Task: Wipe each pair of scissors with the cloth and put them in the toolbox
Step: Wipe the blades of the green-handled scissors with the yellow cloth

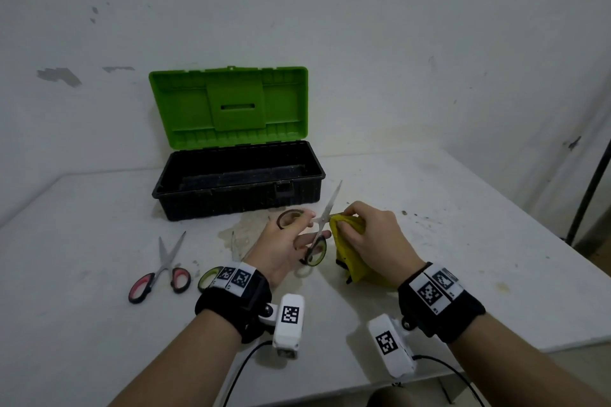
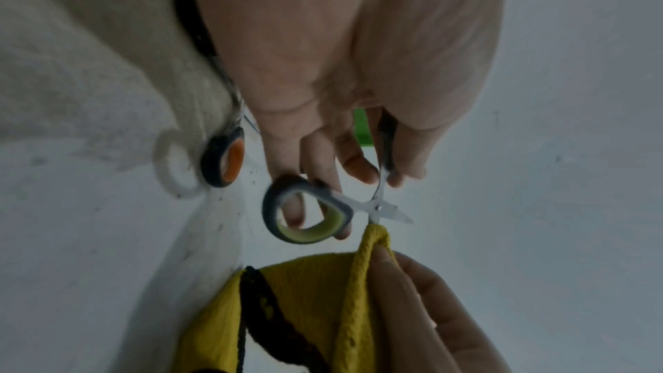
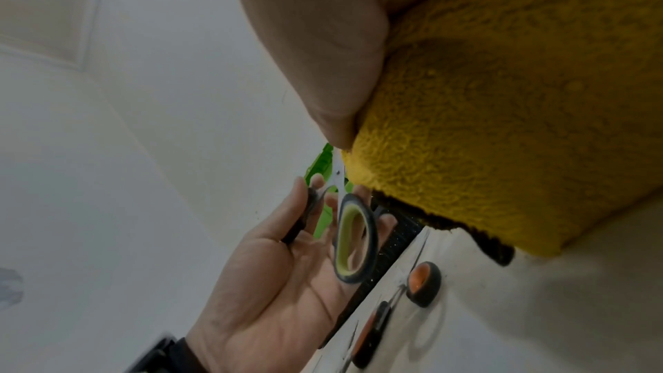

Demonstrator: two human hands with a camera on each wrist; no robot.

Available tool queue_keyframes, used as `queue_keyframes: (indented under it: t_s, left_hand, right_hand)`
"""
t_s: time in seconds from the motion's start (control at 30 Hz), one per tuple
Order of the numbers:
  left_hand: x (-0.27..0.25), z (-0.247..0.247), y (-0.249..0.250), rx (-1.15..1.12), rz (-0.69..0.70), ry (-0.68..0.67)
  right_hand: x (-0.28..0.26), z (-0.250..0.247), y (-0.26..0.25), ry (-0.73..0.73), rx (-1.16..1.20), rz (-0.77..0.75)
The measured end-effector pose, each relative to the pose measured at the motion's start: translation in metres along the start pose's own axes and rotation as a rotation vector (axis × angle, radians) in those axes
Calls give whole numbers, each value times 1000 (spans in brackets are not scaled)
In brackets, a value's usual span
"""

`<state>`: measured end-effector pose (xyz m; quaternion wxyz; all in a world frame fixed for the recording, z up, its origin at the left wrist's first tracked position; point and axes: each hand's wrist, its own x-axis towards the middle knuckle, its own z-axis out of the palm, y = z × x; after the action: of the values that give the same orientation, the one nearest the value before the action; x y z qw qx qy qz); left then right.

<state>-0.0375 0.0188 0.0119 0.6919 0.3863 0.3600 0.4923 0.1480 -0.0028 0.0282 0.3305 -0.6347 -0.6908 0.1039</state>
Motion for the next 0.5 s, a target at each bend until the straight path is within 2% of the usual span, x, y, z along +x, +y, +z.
queue_keyframes:
  t_s: [0.2,0.33,0.5]
  left_hand:
    - [2,2,-6,11,50,31]
    - [6,4,-6,-24,8,158]
    - [6,5,-10,56,38,218]
  right_hand:
    - [1,7,2,-28,-10,10]
    - [-1,8,2,-57,-1,-1]
    - [-4,4,-3,-74,-3,-2]
